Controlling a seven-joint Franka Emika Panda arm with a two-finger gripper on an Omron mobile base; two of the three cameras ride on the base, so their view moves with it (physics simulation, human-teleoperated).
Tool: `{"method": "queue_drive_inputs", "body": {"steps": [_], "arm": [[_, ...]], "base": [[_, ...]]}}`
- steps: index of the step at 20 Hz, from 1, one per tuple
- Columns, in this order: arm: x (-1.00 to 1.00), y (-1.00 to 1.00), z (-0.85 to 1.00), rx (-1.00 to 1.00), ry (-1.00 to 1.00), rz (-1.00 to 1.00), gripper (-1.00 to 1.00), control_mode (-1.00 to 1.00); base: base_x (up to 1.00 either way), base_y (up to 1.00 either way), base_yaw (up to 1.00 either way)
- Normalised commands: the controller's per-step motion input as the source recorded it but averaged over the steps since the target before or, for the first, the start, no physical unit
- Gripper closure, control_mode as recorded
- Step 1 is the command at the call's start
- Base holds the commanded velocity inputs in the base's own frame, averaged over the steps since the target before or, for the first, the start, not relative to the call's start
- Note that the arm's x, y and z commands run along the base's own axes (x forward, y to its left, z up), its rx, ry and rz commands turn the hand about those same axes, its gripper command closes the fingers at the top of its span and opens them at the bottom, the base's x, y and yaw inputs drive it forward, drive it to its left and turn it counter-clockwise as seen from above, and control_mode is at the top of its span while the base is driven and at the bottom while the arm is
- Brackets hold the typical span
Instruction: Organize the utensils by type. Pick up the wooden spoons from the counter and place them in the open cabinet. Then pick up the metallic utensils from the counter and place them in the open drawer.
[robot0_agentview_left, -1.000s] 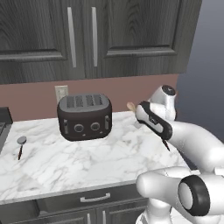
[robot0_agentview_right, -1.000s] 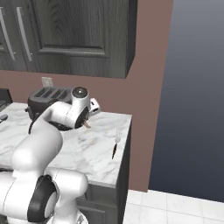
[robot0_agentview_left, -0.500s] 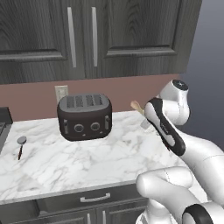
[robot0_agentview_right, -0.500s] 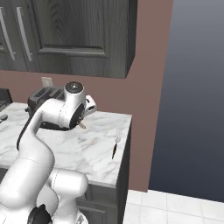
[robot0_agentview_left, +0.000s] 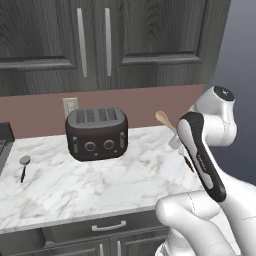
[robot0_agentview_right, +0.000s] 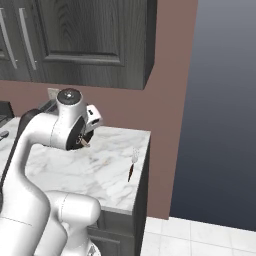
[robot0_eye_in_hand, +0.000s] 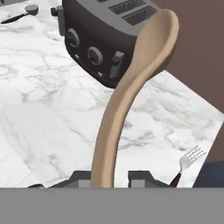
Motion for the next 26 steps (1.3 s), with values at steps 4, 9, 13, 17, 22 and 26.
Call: {"method": "queue_drive_inputs", "body": {"steps": [4,9,13,17,22,26], "arm": [[-0.38,0.00,0.69,0.00,0.00,0.00,1.00,-1.00],[-0.37,0.00,0.37,-0.02,0.00,0.00,1.00,-1.00],[-0.44,0.00,0.19,-0.03,0.00,0.00,1.00,-1.00],[-0.54,0.00,0.22,-0.02,0.00,0.00,1.00,-1.00],[-0.50,0.00,0.35,0.00,0.00,0.00,1.00,-1.00],[-0.25,-0.01,0.15,0.00,0.00,0.00,1.00,-1.00]], "base": [[0.00,0.00,0.00],[0.00,0.00,0.00],[0.00,0.00,0.00],[0.00,0.00,0.00],[0.00,0.00,0.00],[0.00,0.00,0.00]]}}
